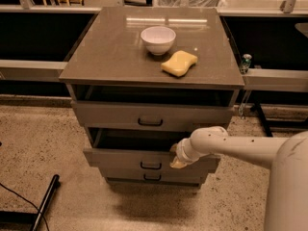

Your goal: Open middle drawer

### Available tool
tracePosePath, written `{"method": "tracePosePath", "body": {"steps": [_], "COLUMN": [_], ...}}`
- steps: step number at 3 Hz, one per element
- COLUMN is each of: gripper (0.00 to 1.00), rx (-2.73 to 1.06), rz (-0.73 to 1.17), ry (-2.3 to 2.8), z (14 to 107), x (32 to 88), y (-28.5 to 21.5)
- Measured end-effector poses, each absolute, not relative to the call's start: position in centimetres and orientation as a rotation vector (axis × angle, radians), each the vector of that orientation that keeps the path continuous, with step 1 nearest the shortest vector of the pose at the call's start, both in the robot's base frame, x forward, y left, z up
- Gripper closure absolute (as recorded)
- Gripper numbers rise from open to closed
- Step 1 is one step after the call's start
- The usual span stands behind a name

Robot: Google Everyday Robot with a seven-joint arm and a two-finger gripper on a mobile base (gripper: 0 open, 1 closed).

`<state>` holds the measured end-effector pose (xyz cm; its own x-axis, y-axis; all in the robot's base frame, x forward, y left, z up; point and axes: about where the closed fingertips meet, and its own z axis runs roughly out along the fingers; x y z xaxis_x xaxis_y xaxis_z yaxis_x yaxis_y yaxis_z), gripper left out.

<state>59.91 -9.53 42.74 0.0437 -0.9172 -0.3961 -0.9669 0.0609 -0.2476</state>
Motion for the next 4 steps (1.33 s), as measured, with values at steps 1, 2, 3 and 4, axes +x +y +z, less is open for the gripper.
{"method": "tracePosePath", "body": {"steps": [1, 2, 3, 4], "gripper": [0.28, 0.04, 0.00, 0.19], "rx": [-1.889, -1.890, -1.894, -1.920], "rz": [0.151, 0.152, 0.159, 0.193], "ry": [1.889, 1.889, 1.892, 1.913], "z": [42.7, 42.6, 42.4, 41.2], "x": [59.7, 59.6, 59.4, 58.6], "y": [-9.6, -9.6, -9.5, -9.5]}}
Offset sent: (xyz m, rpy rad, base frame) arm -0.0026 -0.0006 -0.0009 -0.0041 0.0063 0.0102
